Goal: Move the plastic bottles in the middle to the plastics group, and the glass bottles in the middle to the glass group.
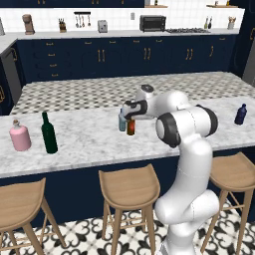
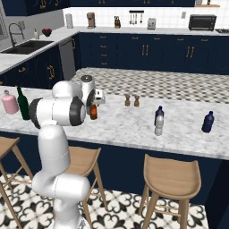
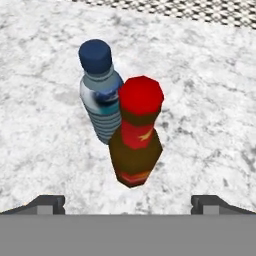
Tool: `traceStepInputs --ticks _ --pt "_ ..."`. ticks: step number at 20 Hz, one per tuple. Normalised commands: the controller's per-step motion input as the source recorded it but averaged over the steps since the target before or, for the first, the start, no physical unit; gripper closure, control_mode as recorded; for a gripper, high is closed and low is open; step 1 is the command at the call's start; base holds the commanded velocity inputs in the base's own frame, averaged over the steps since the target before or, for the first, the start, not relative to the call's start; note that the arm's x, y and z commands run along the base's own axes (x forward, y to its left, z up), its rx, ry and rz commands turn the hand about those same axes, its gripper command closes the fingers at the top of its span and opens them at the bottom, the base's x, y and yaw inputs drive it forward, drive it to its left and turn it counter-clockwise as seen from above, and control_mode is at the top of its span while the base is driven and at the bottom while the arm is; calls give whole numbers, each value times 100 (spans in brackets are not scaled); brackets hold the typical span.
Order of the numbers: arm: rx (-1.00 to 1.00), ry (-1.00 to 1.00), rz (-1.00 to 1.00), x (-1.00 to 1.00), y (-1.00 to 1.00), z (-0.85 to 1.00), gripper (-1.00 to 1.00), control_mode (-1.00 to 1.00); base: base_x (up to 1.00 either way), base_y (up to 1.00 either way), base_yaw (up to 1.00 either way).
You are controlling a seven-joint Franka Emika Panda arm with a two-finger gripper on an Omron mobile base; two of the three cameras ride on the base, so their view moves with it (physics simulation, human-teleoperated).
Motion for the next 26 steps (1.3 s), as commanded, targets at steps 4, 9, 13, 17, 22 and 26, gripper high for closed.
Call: traceStepInputs --ticks 4,9,13,17,22,26 --pt "0 0 0 25 1 -5 -100 -100 0 0 0" --pt "0 0 0 19 4 0 -100 -100 0 0 0" --pt "0 0 0 13 7 -5 -100 -100 0 0 0" --pt "0 0 0 7 10 -14 -100 -100 0 0 0" --pt "0 0 0 11 5 -13 -100 -100 0 0 0" --pt "0 0 0 9 0 -2 -100 -100 0 0 0"
